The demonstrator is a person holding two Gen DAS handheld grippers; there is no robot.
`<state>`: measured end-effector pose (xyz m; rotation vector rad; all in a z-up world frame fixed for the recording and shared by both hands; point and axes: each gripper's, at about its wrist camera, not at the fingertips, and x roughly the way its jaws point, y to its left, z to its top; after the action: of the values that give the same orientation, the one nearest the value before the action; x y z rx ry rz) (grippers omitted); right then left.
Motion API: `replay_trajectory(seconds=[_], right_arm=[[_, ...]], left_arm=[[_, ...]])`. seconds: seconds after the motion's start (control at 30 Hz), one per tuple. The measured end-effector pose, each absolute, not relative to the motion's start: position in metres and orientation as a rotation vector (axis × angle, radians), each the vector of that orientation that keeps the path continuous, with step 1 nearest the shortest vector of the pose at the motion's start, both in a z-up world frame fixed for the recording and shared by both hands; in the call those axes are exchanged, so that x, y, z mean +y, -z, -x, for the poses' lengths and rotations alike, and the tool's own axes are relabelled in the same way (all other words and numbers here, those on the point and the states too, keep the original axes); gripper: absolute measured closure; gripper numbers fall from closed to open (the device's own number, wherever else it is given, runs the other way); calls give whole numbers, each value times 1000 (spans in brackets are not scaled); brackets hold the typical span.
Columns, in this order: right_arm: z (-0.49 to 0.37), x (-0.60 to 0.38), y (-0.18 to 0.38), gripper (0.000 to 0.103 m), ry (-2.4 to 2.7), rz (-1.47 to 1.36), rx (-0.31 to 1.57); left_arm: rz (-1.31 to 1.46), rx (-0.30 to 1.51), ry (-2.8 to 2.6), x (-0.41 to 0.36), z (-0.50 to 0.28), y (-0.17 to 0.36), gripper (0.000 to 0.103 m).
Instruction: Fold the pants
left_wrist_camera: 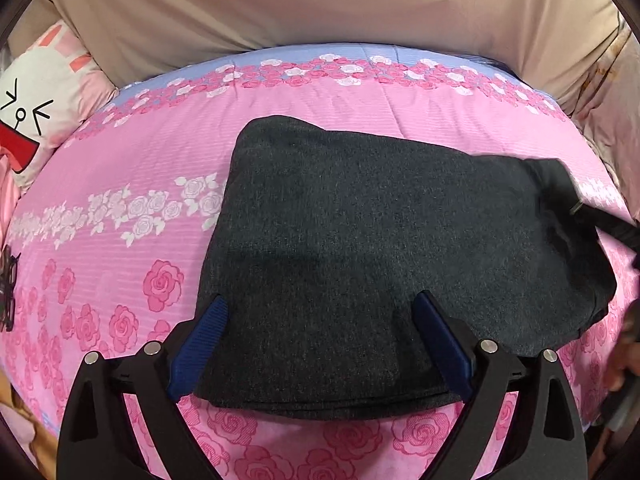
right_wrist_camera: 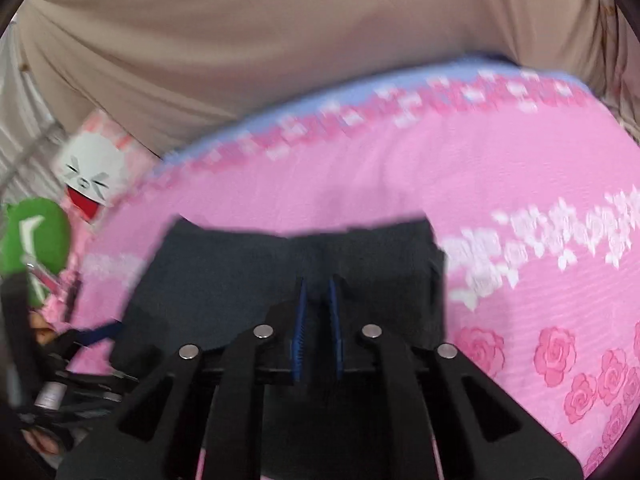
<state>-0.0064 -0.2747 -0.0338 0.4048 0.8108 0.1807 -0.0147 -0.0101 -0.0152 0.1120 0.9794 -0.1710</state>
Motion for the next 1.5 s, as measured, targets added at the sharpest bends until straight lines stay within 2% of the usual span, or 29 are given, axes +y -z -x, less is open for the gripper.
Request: replay_trajectory(seconds=[0.07,0.1,0.17,0.23,0.3,0.47,0.5,0.53,0.57,0.6,0.63,0.77,0.83,1.0,1.03,1.07,1.1,1.13,1.2,1.37,1.4,1.43,1.5], right_arm=[[15,-278,25,98,-186,-461,801],[27,-274,14,92,-194,-438,759],[39,-264,6,90,-227,-395,739],[40,-256,22,79,-218,-337,797],[45,-259,36,80,-221,-336,792],[69,-255,13,76,-206,-300,764],[74,-257,12,68,-184,-285,761],[79,-262,13,55,-158,-283,757],[86,-269,16,47,-128,-294,752],[89,-275,20,33,-102,-308,757],[93,-282,24,25,-80,-333,768],[91,-302,49,18,-147,-528,844],[91,-301,48,10,-179,-560,832],[73,-288,49,10,-253,-597,817],[67,-287,49,20,-254,-599,812],[63,-286,49,35,-237,-595,825],[61,-286,47,66,-234,-590,831],[64,-287,44,69,-250,-600,816],[77,-287,34,71,-270,-590,804],[123,-272,33,68,-305,-516,862],[126,-271,38,62,-290,-500,878],[128,-270,43,50,-265,-479,891],[130,-275,50,39,-268,-523,881]], left_arm=[[-115,979,168,-10,14,16,11],[-119,980,165,-10,14,16,11],[-121,979,161,-12,15,17,11],[-122,978,157,-13,15,17,11],[-120,975,156,-13,15,18,11],[-43,958,192,2,27,5,11],[-10,954,208,9,31,2,11],[54,950,238,24,35,-3,11],[99,951,255,34,37,-5,11],[173,967,283,52,37,-5,11],[214,978,299,59,37,-4,11],[434,1070,323,97,16,23,11],[481,1078,339,99,11,32,11],[443,1090,443,71,0,31,12],[403,1083,423,63,-3,29,20],[377,1080,399,59,-5,28,51],[354,1088,371,57,-8,28,66],[367,1094,381,61,-8,25,72],[390,1086,413,71,-2,17,77],[354,1137,481,90,39,12,76],[335,1156,465,91,46,18,74],[320,1166,449,91,49,24,68],[318,1167,420,90,50,32,60]])
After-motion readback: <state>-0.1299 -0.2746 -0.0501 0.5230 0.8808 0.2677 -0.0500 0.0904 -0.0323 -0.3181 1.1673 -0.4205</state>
